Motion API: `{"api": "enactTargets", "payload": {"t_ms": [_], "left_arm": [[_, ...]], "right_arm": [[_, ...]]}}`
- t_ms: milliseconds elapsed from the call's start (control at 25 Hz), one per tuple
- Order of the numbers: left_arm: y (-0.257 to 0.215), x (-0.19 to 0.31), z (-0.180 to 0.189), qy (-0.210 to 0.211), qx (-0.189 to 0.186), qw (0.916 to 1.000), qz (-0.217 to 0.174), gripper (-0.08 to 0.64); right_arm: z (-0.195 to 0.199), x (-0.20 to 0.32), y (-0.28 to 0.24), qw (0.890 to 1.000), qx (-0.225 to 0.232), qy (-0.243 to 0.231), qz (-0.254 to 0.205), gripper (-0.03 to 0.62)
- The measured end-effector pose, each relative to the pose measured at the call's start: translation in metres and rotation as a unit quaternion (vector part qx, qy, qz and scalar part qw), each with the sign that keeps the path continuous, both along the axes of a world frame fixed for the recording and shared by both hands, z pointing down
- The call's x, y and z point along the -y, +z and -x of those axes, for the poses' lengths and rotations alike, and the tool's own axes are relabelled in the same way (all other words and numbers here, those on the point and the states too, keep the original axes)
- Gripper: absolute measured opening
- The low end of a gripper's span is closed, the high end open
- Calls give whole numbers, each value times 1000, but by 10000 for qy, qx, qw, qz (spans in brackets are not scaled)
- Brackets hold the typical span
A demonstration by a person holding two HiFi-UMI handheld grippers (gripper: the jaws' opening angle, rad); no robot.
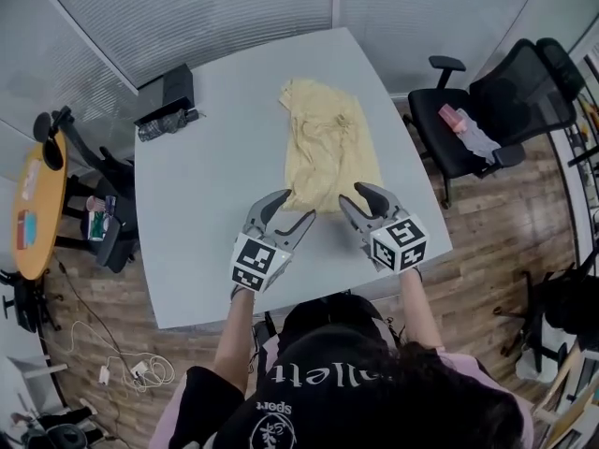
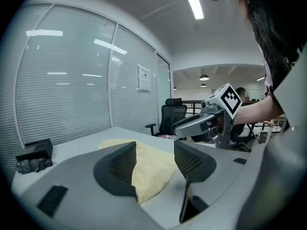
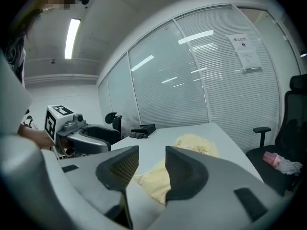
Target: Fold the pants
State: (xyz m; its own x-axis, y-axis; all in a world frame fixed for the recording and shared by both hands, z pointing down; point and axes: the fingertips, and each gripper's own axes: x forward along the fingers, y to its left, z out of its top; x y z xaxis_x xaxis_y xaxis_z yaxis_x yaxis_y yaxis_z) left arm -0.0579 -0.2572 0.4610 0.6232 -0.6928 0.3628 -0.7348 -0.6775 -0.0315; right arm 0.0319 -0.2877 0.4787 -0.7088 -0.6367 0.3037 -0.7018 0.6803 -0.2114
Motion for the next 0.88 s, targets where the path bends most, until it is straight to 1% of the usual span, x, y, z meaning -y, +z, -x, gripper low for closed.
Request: {"api": "enactTargets", "payload": {"t_ms": [120, 200, 320, 400, 520, 640, 880], "left_arm": [[-5, -24, 6, -3, -78, 10000, -11, 247], [-5, -39, 10, 18, -153, 9999, 11, 213], [-4, -58, 15, 61, -238, 9997, 27, 199], [-2, -69, 19, 91, -263, 9996, 32, 178], [9, -86, 25, 140, -273, 9994, 146, 150], [19, -104, 26, 181, -365, 9987, 310, 132], [20, -119, 34, 23, -456, 9982, 386, 93]], "right_arm": [[6, -20, -9, 9999, 7, 64, -77, 183], [10, -33, -13, 9999, 37, 88, -116, 182], [17, -54, -18, 9998, 94, 105, -115, 181], [22, -68, -17, 9998, 58, 129, -101, 181], [30, -91, -12, 9999, -26, 129, -19, 181], [34, -110, -11, 9999, -29, 105, 66, 175], [38, -124, -17, 10000, -11, 60, 29, 158]]}}
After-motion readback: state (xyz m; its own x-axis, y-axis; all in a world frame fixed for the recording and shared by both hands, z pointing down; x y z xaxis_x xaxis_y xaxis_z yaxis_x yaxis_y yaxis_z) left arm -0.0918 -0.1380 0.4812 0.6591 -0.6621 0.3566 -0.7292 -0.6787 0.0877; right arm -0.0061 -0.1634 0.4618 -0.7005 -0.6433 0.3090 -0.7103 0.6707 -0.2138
